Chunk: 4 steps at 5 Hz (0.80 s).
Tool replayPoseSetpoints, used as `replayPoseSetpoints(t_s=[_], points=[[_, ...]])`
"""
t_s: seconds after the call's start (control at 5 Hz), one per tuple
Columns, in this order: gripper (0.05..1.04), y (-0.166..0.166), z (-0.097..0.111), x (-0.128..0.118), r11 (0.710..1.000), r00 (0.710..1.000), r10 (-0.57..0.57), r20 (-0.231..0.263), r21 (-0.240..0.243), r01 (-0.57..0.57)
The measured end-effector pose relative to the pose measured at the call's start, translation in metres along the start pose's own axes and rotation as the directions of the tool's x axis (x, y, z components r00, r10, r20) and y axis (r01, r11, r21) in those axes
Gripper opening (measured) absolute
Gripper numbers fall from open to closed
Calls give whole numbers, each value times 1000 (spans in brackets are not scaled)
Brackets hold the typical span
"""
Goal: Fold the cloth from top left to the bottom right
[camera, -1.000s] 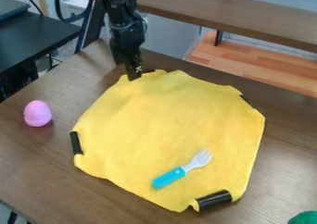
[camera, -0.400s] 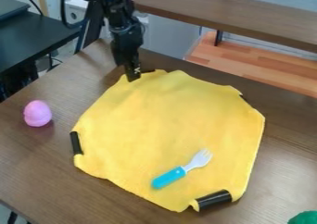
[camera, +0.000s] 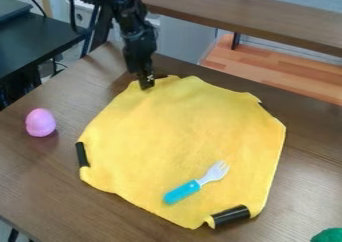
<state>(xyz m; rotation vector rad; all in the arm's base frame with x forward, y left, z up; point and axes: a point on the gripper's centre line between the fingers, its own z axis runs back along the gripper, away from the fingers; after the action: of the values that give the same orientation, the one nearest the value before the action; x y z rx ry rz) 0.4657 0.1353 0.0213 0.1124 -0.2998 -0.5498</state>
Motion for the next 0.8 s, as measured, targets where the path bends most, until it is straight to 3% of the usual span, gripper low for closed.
replayPoseSetpoints(t_s=[0.4, 0.6, 0.8], points=[[997, 2, -11, -3, 1000, 1000, 4, -25, 5, -4], [939, 1, -17, -4, 1000, 999, 21, -36, 0, -21], [657, 0, -18, 0, 999, 998, 12, -53, 33, -10]])
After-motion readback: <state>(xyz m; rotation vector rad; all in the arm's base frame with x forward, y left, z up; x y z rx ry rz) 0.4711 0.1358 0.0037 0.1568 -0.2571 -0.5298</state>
